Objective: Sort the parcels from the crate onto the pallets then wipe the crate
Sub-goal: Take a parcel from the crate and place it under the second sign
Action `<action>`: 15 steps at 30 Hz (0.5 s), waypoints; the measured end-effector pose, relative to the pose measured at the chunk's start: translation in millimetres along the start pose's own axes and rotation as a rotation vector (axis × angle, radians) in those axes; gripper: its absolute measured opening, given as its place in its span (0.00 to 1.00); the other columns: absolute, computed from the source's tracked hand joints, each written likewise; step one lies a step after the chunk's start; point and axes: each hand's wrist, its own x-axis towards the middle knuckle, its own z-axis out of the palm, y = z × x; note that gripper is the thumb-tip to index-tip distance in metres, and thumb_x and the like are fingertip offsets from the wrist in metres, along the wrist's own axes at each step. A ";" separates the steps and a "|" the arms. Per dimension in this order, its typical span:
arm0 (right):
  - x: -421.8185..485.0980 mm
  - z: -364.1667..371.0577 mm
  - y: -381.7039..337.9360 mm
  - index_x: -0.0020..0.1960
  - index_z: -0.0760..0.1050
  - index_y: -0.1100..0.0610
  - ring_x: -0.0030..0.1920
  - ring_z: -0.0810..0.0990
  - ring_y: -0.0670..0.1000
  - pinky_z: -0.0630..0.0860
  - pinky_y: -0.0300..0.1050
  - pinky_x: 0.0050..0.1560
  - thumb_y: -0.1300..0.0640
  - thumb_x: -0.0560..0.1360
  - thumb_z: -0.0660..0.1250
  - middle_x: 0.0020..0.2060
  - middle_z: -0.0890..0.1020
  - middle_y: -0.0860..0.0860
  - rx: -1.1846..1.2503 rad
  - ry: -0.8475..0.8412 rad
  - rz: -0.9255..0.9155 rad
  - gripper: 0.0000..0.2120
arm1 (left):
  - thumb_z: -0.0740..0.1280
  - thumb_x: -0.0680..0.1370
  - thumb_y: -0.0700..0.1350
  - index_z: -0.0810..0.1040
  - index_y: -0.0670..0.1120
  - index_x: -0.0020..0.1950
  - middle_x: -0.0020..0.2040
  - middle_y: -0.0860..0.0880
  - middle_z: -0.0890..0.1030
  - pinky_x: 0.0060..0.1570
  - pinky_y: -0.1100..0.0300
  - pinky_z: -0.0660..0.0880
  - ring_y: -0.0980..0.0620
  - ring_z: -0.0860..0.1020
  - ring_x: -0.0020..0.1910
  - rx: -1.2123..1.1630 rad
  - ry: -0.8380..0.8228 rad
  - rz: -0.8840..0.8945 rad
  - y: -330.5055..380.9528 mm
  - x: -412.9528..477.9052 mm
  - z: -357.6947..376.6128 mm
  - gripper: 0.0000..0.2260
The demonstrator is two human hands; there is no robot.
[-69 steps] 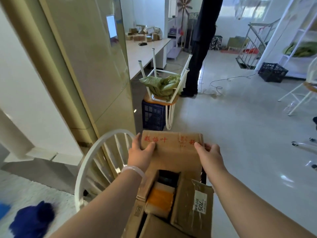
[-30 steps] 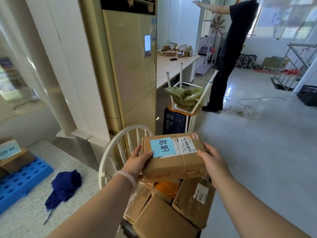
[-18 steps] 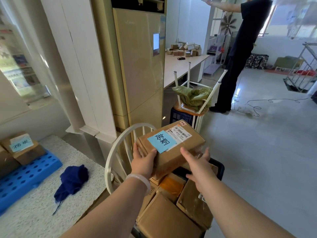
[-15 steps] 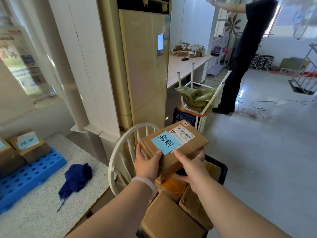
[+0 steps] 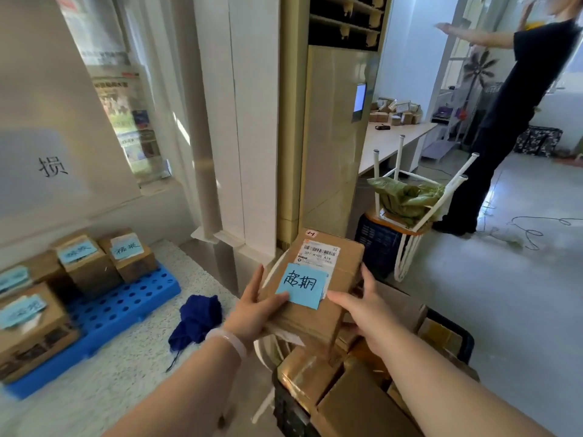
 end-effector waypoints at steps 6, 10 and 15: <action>-10.9 109.4 -16.9 0.75 0.41 0.29 0.67 0.69 0.52 0.71 0.54 0.63 0.50 0.80 0.64 0.76 0.62 0.47 -0.252 -0.102 -0.177 0.38 | 0.75 0.73 0.48 0.67 0.65 0.71 0.60 0.52 0.80 0.51 0.47 0.82 0.46 0.82 0.54 -0.009 0.134 0.046 -4.3 -25.7 -91.7 0.31; -22.5 198.4 -29.2 0.76 0.48 0.31 0.78 0.52 0.53 0.58 0.55 0.75 0.51 0.82 0.61 0.80 0.47 0.46 -0.428 -0.192 -0.315 0.32 | 0.74 0.74 0.46 0.65 0.67 0.70 0.60 0.50 0.80 0.50 0.46 0.82 0.44 0.83 0.51 -0.077 0.216 0.053 -2.9 -48.9 -162.7 0.31; -48.0 302.2 -28.3 0.74 0.56 0.32 0.78 0.53 0.53 0.64 0.55 0.74 0.48 0.76 0.70 0.78 0.45 0.43 -0.488 -0.336 -0.408 0.34 | 0.72 0.77 0.48 0.49 0.73 0.72 0.64 0.53 0.74 0.54 0.48 0.81 0.47 0.79 0.57 0.153 0.269 0.109 -0.1 -85.3 -262.6 0.38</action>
